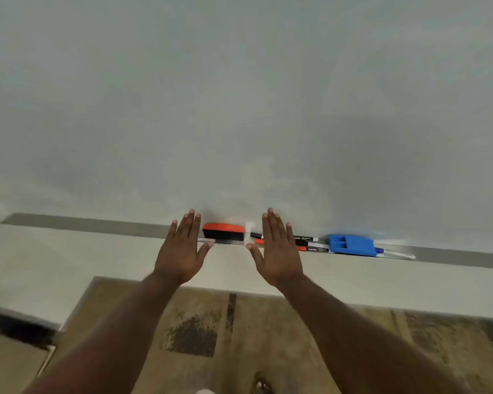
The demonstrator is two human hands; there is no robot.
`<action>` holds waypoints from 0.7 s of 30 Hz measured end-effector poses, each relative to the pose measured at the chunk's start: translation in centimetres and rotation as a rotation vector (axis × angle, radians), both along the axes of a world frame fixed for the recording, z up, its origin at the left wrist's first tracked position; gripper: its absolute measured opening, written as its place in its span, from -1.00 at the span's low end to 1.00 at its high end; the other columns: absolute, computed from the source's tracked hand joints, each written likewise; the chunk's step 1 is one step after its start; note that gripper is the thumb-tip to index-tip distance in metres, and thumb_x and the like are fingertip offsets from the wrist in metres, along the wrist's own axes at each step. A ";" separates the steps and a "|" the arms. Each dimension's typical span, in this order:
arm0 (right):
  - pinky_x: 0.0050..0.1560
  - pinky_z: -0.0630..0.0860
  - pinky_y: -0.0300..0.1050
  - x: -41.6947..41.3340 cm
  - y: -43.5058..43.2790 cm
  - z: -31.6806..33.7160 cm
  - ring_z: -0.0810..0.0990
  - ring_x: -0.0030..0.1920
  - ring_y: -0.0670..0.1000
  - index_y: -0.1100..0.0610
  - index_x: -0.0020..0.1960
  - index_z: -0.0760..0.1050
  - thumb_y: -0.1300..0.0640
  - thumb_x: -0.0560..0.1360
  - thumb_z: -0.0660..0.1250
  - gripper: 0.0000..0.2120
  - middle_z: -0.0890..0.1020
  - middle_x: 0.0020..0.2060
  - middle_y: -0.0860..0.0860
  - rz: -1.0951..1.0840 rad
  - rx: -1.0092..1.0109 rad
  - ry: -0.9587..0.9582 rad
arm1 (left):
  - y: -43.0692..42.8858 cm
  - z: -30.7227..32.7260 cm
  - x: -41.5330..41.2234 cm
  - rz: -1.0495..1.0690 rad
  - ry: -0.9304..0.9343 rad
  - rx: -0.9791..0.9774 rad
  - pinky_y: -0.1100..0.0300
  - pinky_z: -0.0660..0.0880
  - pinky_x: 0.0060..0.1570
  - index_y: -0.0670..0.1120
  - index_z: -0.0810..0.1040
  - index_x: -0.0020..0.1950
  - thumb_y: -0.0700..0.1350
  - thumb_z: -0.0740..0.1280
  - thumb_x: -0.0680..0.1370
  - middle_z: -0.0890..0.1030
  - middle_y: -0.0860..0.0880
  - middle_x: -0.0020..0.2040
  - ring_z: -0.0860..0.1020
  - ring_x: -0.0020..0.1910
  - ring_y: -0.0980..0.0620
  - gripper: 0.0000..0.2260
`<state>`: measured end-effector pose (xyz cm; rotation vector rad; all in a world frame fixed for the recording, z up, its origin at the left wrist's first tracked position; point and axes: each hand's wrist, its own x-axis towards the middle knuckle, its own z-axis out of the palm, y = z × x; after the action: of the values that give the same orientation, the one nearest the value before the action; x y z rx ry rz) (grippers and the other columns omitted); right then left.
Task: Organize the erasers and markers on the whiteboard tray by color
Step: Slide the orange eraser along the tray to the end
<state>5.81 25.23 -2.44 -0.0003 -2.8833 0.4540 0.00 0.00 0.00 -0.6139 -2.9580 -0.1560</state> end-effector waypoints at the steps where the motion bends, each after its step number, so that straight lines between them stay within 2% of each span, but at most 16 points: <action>1: 0.61 -0.11 0.08 -0.2 -0.2 -0.3 -0.21 0.62 -0.02 0.09 0.63 -0.22 -0.34 0.61 -0.14 -0.24 -0.21 0.62 -0.03 -0.005 -0.004 -0.029 | 0.1 -0.1 -0.2 0.011 -0.018 -0.021 0.01 -0.11 0.57 -0.11 0.00 0.61 0.29 -0.12 0.60 0.03 -0.07 0.62 0.01 0.61 -0.01 -0.30; 4: 0.61 -0.10 0.05 -1.2 -0.7 -1.9 -0.18 0.62 -0.01 0.09 0.63 -0.20 -0.33 0.61 -0.14 -0.24 -0.15 0.63 -0.01 -0.021 -0.010 -0.120 | 0.1 -1.5 -1.6 0.051 -0.064 -0.076 -0.04 -0.14 0.57 -0.11 0.04 0.61 0.27 -0.14 0.60 0.09 -0.08 0.61 0.06 0.60 -0.03 -0.32; 6: 0.62 -0.06 0.07 -2.0 -1.5 -2.7 -0.13 0.63 0.00 0.09 0.63 -0.18 -0.35 0.59 -0.18 -0.23 -0.09 0.63 0.00 -0.023 -0.012 -0.172 | 0.2 -2.6 -2.7 0.070 -0.128 -0.083 -0.06 -0.14 0.56 -0.11 0.06 0.60 0.23 -0.11 0.62 0.12 -0.09 0.61 0.08 0.60 -0.02 -0.36; 10: 0.60 -0.11 0.01 -3.9 -3.0 -4.7 -0.02 0.63 0.04 0.08 0.63 -0.12 -0.35 0.58 -0.18 -0.24 0.03 0.63 0.03 -0.055 -0.045 -0.292 | 0.2 -5.0 -5.2 0.108 -0.289 -0.068 -0.05 -0.09 0.57 -0.13 0.06 0.60 0.14 -0.02 0.65 0.20 -0.08 0.59 0.15 0.58 0.00 -0.42; 17: 0.54 0.16 0.09 -6.5 -5.0 -6.3 0.23 0.55 0.13 0.10 0.61 0.03 -0.31 0.60 -0.11 -0.29 0.24 0.57 0.08 -0.166 -0.128 -0.442 | 0.4 -7.7 -8.5 0.159 -0.482 0.106 -0.01 0.08 0.53 -0.15 0.12 0.58 -0.02 0.15 0.61 0.27 -0.15 0.54 0.25 0.53 -0.11 -0.44; 21: 0.46 0.31 0.06 -8.2 -6.0 -6.8 0.35 0.49 0.15 0.13 0.60 0.05 -0.17 0.65 0.01 -0.37 0.33 0.52 0.11 -0.231 -0.264 -0.503 | 0.6 -8.5 -10.1 0.236 -0.597 0.233 -0.06 0.18 0.49 -0.14 0.16 0.56 -0.07 0.18 0.60 0.33 -0.16 0.51 0.32 0.48 -0.18 -0.46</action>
<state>-2.37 19.25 -9.20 -0.5604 -3.2121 0.8932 -10.08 0.56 -8.47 -0.2043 -3.4576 -0.7707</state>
